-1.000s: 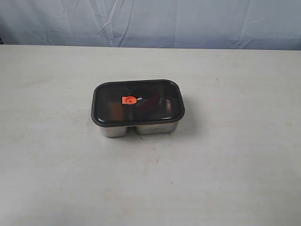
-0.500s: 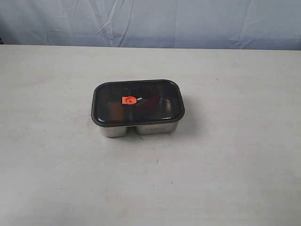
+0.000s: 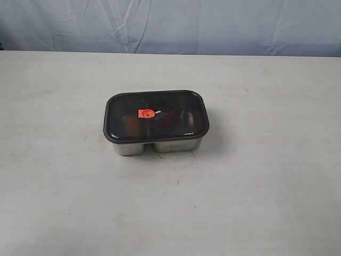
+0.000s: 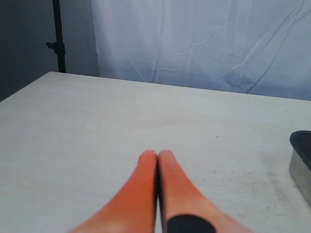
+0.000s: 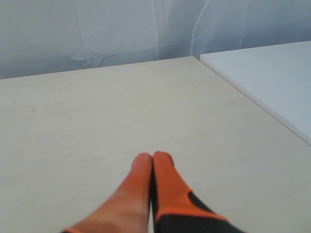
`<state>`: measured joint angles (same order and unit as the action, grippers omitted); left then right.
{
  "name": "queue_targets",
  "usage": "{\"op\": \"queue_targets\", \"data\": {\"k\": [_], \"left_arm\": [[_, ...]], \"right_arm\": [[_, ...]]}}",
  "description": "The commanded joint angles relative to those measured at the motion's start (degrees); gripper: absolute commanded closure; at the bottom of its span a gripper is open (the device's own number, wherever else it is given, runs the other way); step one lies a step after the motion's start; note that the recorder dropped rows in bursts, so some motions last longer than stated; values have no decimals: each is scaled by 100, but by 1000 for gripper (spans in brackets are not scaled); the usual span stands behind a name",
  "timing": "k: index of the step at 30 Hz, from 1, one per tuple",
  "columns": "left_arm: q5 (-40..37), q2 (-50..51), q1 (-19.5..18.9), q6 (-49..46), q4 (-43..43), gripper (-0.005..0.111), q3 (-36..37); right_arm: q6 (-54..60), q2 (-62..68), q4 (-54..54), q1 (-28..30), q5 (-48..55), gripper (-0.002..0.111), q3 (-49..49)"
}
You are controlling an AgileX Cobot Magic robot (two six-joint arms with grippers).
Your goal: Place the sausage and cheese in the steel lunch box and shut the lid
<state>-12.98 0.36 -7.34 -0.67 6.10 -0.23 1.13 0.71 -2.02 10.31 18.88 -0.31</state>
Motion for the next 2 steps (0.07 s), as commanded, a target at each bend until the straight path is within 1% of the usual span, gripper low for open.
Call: {"op": "queue_targets", "data": {"k": [1, 2], "left_arm": [[69, -36, -13, 5, 30, 107, 23], [69, -36, -13, 5, 30, 107, 23]], "right_arm": [[-7, -17, 1, 30, -54, 108, 31], [-7, -17, 1, 30, -54, 108, 31]]}}
